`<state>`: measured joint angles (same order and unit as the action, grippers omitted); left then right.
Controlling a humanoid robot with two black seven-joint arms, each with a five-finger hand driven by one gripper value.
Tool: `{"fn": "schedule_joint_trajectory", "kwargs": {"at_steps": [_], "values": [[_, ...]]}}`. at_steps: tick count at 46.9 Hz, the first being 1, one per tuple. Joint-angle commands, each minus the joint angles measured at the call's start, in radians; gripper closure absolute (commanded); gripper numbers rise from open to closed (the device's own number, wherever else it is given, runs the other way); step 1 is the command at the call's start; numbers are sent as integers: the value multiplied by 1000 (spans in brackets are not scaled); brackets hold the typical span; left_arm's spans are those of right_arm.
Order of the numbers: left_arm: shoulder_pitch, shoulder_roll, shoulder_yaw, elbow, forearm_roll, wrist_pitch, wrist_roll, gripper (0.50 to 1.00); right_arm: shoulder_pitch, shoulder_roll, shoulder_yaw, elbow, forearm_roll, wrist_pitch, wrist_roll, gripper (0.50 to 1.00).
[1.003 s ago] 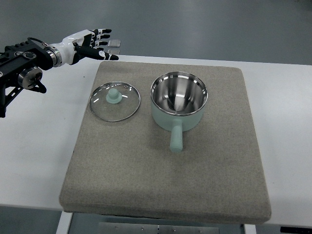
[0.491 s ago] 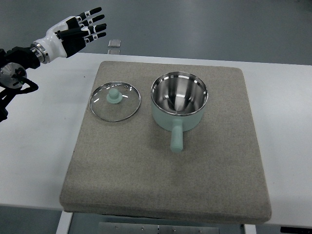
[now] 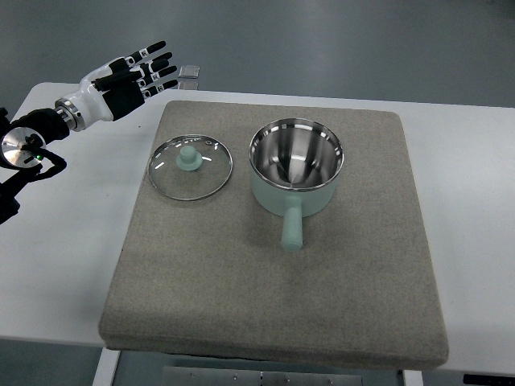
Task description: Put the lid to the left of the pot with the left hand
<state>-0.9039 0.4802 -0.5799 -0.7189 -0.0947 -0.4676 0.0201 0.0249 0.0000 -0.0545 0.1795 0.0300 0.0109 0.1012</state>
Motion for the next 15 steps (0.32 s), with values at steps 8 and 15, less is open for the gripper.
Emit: {"fn": "schedule_joint_trajectory", "kwargs": {"at_steps": [8,15], "values": [[0,-2,0,25,0,0,43,504,0,0,-1,3,-5,6,-5,576],[0,-2,2,27,1,-2,80,504,0,0,-1,11,-5,9,-6,576]]}}
